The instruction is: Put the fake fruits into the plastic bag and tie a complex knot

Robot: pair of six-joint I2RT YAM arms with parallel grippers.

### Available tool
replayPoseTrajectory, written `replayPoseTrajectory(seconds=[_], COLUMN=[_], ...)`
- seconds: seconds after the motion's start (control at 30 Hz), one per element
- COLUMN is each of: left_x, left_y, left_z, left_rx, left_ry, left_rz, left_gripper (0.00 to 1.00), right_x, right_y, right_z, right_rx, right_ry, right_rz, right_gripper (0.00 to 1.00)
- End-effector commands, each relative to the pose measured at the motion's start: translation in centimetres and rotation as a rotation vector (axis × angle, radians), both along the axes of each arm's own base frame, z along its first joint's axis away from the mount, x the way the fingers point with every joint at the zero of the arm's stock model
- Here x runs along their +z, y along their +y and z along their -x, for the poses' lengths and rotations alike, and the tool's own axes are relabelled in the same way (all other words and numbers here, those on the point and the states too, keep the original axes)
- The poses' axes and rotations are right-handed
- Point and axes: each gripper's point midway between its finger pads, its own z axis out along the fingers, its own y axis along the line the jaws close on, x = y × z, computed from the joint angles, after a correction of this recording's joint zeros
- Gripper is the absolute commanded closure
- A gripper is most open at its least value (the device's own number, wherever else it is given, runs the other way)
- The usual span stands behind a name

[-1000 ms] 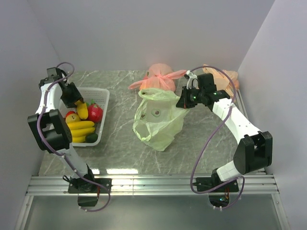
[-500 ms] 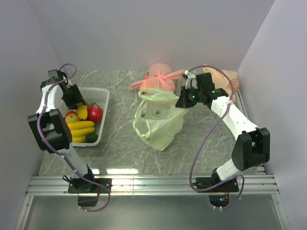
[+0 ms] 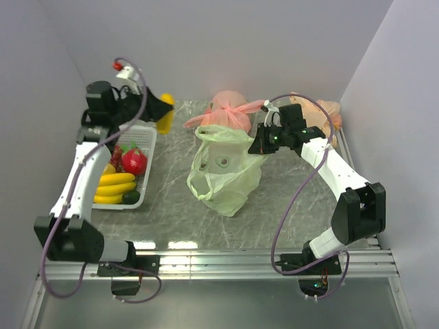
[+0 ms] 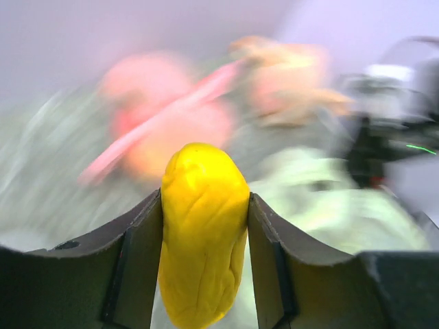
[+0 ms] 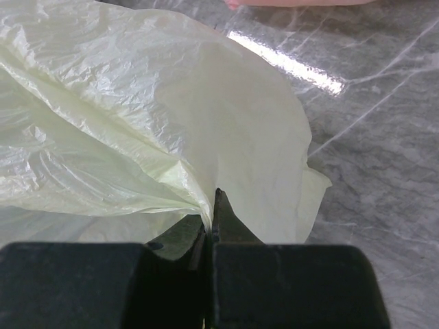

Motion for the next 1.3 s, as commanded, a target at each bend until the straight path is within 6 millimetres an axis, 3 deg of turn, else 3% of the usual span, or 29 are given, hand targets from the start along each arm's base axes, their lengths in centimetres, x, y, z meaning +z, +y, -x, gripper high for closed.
replayPoseTrajectory(seconds=[0.0,0.1,0.2,0.3,0.5,0.6,0.63,0.7,0.73,0.77,0.87,0.93,0.97,1.03,1.07,1.27], left_x=[6.4,7.2,5.4,2.5,-2.7,-4.7,-7.9,-8.7,-11.3,-12.5,-16.3,-17.4,-19.6,-20.5,-22.0,-23.0], left_y=[-7.4,-12.0,-15.1,-16.8,-18.0,-18.2,-18.1,-18.6,-18.6,-18.8,-18.7,-18.5,-18.1,-18.0,-17.6,-17.6], left_z=[3.2,5.6,7.9,10.4,14.8,14.9,15.2,14.8,14.4,15.7,15.6,15.9,16.2,15.8,15.9,13.5], left_rx=[-0.273,-0.445,-0.603,-0.739,-0.931,-0.982,-1.035,-1.11,-1.127,-1.176,-1.191,-1.206,-1.194,-1.177,-1.159,-0.991], left_ry=[-0.356,-0.467,-0.494,-0.497,-0.535,-0.478,-0.385,-0.47,-0.394,-0.335,-0.319,-0.372,-0.349,-0.406,-0.384,-0.459], left_rz=[0.08,0.087,0.076,0.036,-0.071,-0.083,-0.118,-0.207,-0.256,-0.294,-0.442,-0.516,-0.591,-0.663,-0.708,-0.859], left_gripper=[1.0,1.0,0.99,1.0,1.0,1.0,0.99,0.95,0.95,0.98,0.99,0.99,1.0,0.99,1.0,0.99], right_x=[2.2,2.5,2.8,3.0,2.6,3.1,3.4,4.3,4.7,5.2,5.9,6.1,6.4,6.4,6.4,4.4], right_y=[1.0,1.6,2.1,2.4,3.0,2.9,2.9,3.1,3.1,3.1,3.1,3.0,2.9,2.8,2.8,2.5], right_z=[-0.4,-0.5,-0.8,-1.1,-1.8,-2.4,-2.5,-2.9,-3.2,-3.7,-4.8,-5.3,-5.5,-5.8,-5.8,-5.0], right_rx=[0.004,-0.006,-0.021,-0.05,-0.118,-0.151,-0.155,-0.158,-0.162,-0.169,-0.182,-0.192,-0.201,-0.207,-0.202,-0.21], right_ry=[-0.03,-0.004,0.02,0.05,0.148,0.176,0.175,0.169,0.164,0.152,0.139,0.143,0.149,0.15,0.151,0.211], right_rz=[-0.056,-0.094,-0.13,-0.166,-0.263,-0.323,-0.335,-0.37,-0.382,-0.401,-0.436,-0.457,-0.477,-0.486,-0.486,-0.492], right_gripper=[1.0,1.0,1.0,1.0,1.0,1.0,1.0,1.0,1.0,1.0,1.0,1.0,1.0,1.0,1.0,1.0])
